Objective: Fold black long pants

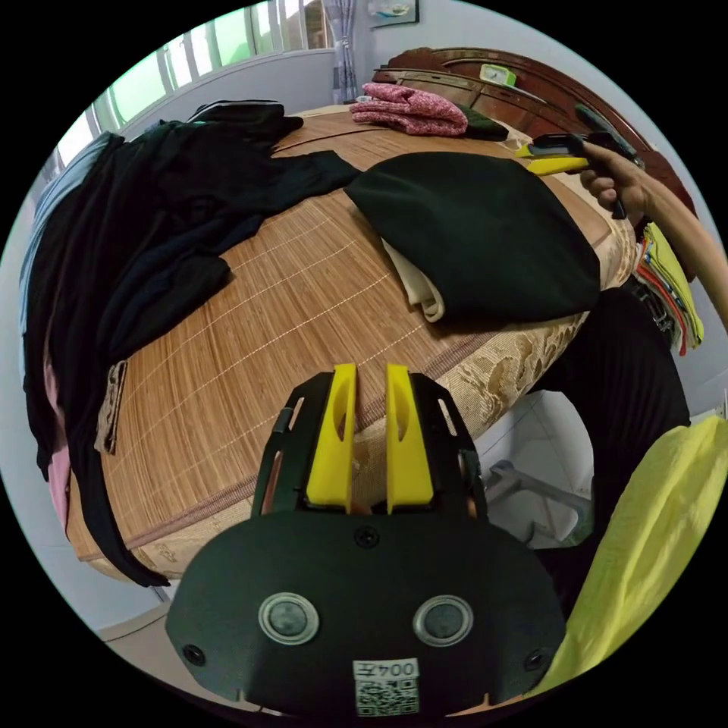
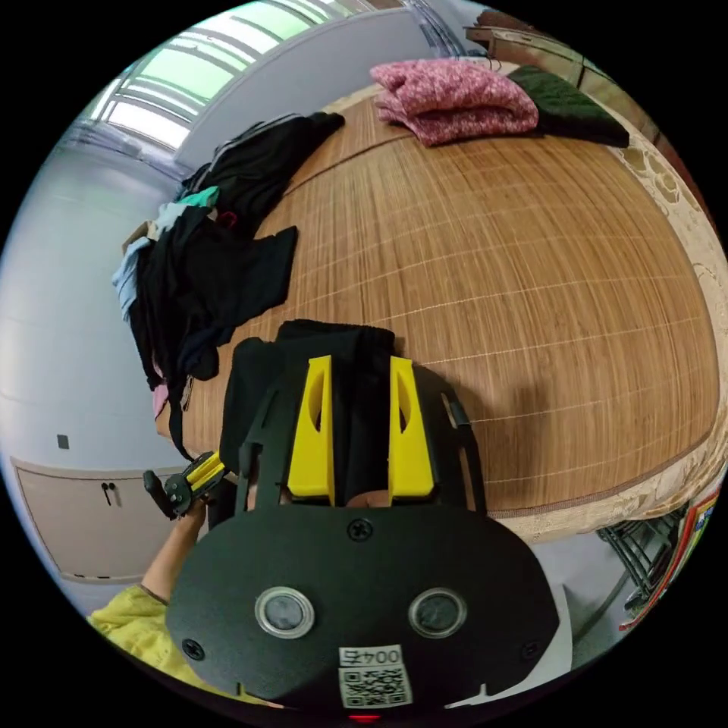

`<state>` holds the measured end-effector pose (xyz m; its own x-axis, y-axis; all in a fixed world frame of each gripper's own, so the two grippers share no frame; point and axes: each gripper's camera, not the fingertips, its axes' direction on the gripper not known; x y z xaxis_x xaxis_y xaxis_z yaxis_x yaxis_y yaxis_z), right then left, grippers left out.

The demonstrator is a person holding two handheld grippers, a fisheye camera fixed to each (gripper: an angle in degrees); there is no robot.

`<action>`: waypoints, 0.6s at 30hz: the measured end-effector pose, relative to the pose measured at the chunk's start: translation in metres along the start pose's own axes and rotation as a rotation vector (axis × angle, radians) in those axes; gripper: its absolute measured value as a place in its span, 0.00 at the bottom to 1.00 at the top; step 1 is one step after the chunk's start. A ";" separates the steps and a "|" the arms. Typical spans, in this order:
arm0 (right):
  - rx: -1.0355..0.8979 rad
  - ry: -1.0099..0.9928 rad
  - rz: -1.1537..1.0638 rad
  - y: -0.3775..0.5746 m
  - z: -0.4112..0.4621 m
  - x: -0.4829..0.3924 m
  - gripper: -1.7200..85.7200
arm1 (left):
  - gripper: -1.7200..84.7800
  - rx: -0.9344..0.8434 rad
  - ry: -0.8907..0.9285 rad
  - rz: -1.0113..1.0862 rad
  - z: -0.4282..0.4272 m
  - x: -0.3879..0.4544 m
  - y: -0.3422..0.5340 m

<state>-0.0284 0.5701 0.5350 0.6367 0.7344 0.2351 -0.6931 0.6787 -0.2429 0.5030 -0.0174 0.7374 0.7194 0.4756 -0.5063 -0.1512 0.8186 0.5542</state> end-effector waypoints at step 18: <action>0.215 -0.085 -0.121 0.059 -0.036 0.024 0.13 | 0.08 0.115 0.095 -0.056 -0.034 -0.024 0.002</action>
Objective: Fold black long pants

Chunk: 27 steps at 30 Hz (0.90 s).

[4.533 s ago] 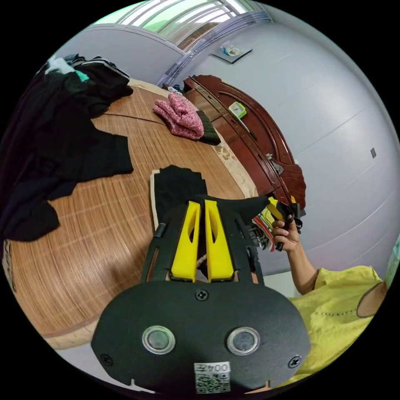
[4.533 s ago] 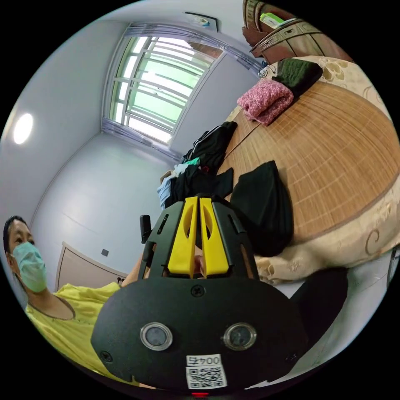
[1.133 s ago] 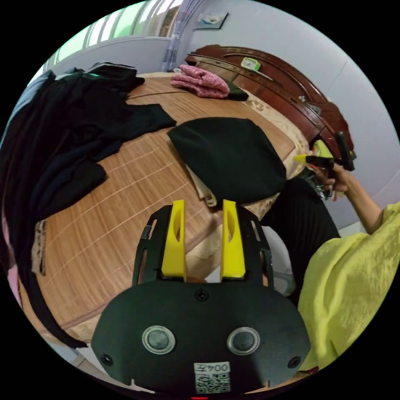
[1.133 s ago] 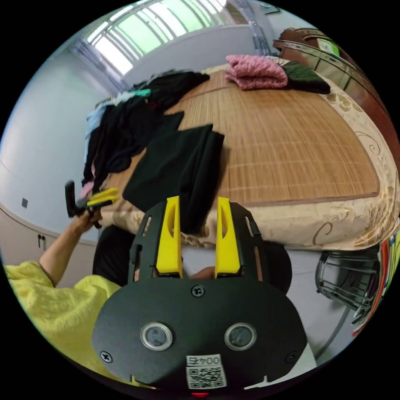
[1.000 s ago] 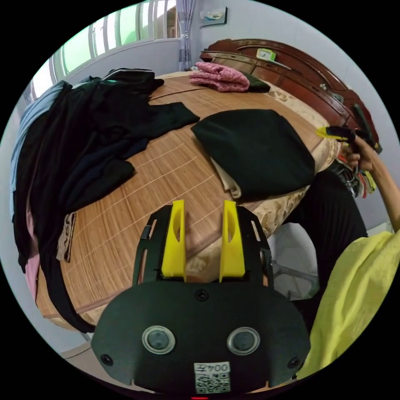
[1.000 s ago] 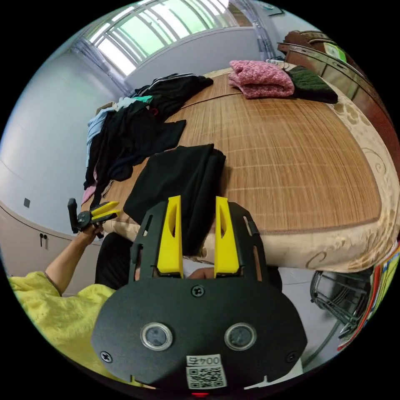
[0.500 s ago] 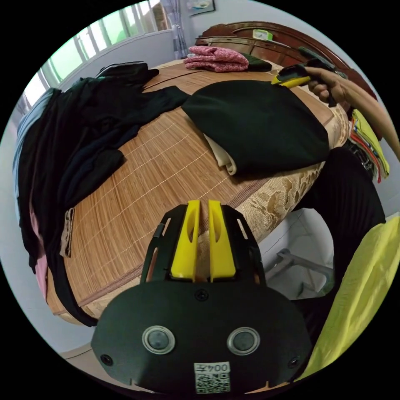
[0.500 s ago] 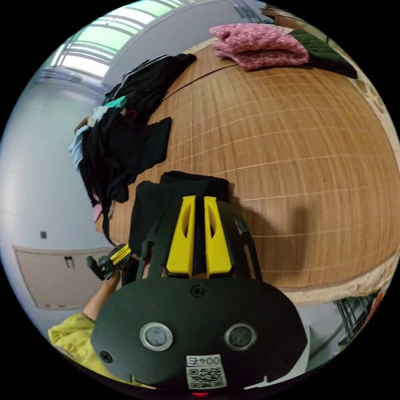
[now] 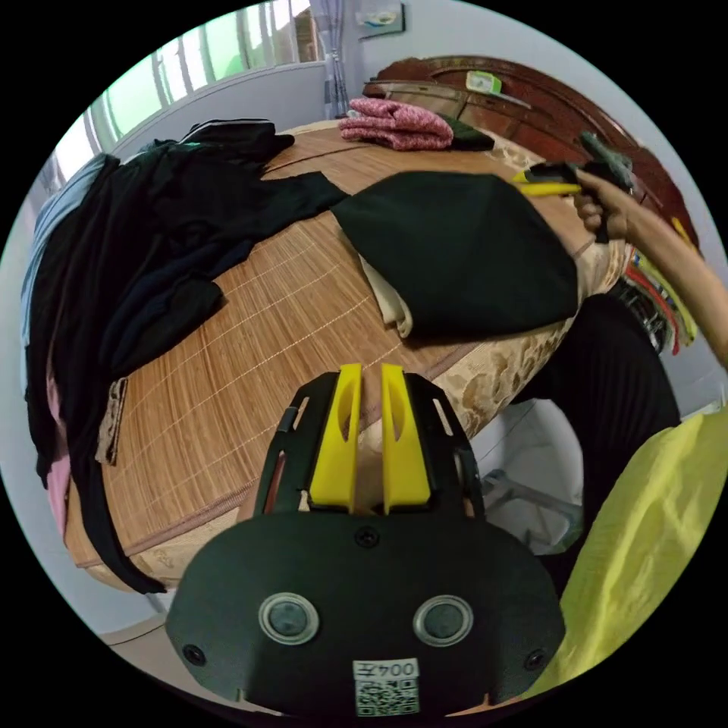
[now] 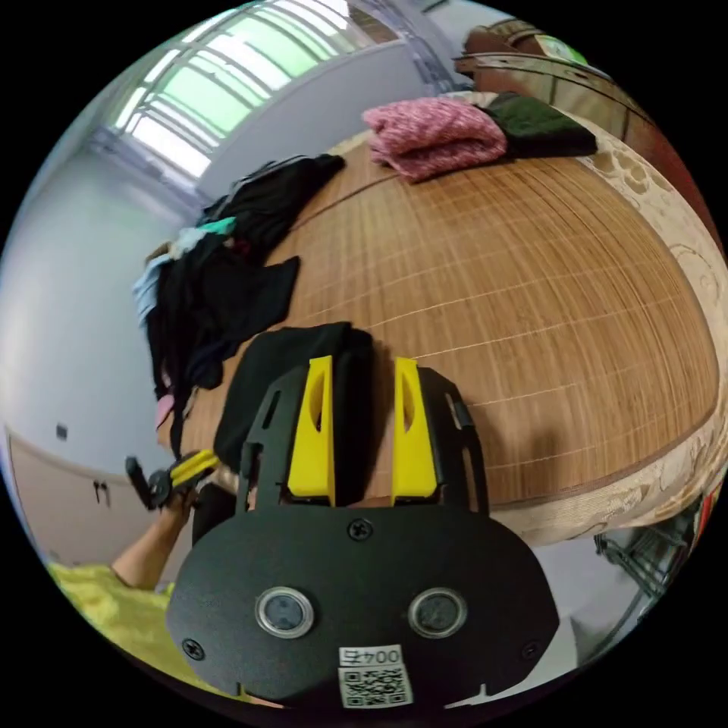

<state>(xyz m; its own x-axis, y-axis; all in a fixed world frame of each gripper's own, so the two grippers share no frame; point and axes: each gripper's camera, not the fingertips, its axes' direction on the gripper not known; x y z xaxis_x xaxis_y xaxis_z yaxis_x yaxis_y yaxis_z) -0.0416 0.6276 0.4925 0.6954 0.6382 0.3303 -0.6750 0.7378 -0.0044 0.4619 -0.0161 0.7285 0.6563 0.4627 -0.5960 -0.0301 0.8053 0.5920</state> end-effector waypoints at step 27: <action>-0.279 0.246 -0.403 0.053 0.033 -0.083 0.03 | 0.09 -0.119 0.217 0.242 -0.001 -0.048 -0.072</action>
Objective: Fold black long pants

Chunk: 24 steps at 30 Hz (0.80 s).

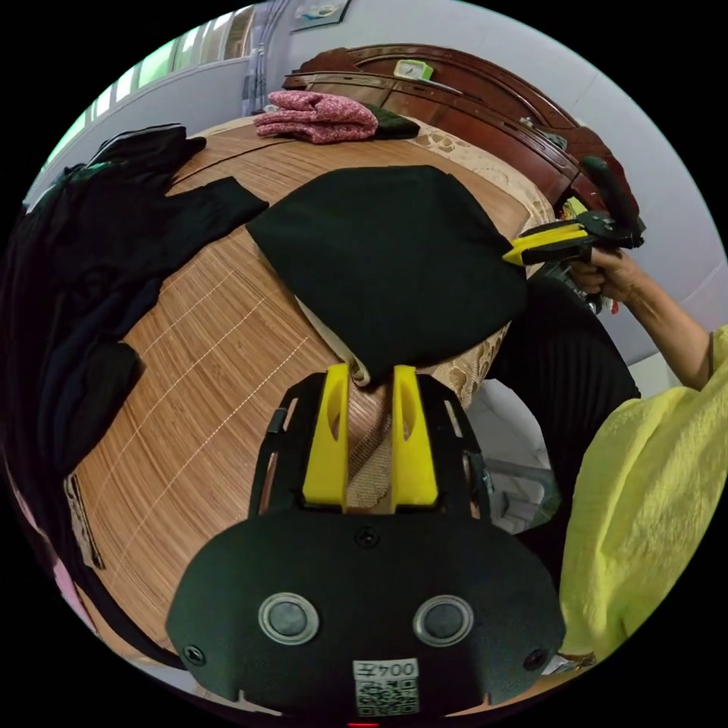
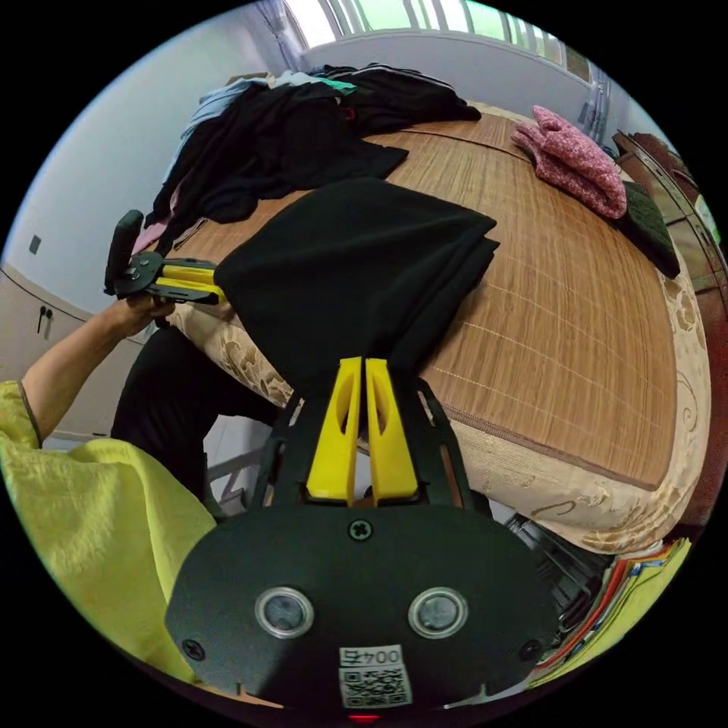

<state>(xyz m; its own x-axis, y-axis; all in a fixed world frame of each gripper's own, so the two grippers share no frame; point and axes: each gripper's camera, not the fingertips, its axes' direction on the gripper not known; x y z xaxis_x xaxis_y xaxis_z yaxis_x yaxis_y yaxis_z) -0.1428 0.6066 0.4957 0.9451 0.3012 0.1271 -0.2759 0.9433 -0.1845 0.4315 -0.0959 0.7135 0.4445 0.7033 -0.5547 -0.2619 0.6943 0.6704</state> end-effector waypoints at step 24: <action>0.155 -0.271 0.435 -0.086 -0.020 0.120 0.19 | 0.14 0.148 -0.087 0.002 -0.073 -0.014 -0.069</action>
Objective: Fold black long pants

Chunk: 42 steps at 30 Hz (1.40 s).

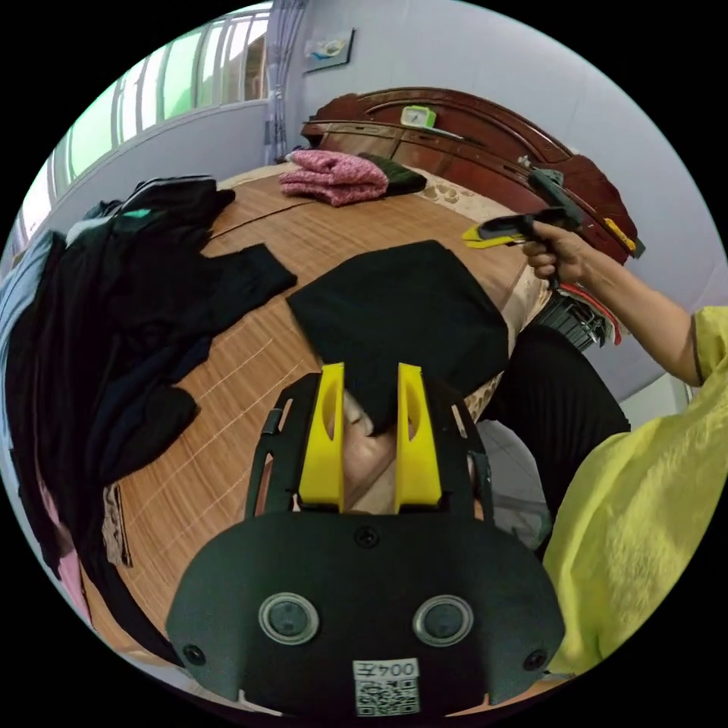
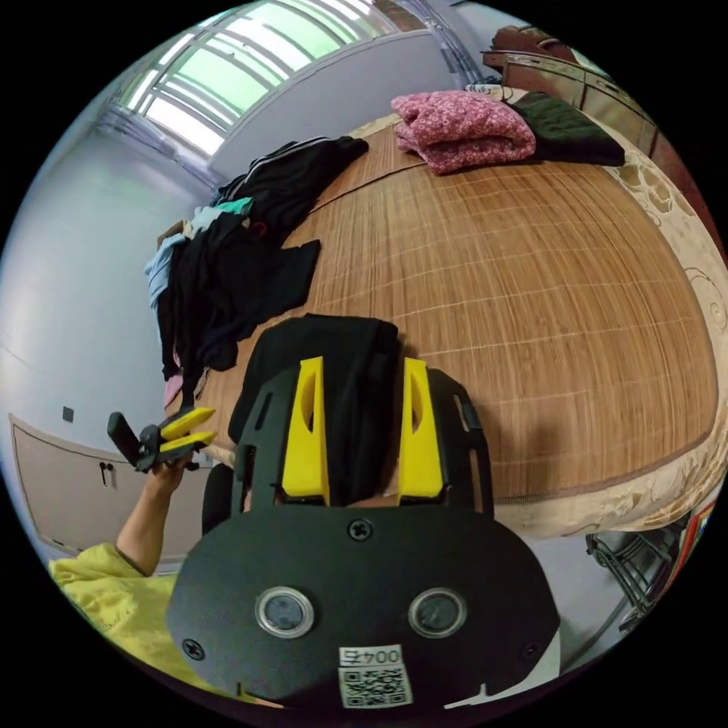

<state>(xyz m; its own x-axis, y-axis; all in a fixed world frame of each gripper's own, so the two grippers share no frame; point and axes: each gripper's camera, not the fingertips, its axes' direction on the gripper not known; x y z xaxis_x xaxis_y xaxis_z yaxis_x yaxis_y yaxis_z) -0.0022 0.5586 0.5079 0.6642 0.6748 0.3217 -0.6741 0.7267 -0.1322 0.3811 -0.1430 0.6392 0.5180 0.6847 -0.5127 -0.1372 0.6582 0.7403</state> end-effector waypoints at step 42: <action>-0.285 0.292 -0.337 0.050 0.114 -0.079 0.11 | 0.24 -0.024 0.338 -0.538 0.046 -0.199 -0.130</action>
<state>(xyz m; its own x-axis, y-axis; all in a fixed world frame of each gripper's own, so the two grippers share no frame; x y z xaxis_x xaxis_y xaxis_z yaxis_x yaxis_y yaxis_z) -0.1252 0.5270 0.5832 0.9188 0.3760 0.1206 -0.3203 0.8884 -0.3290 0.3351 -0.3798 0.6649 0.2248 0.3146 -0.9222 0.0475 0.9418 0.3329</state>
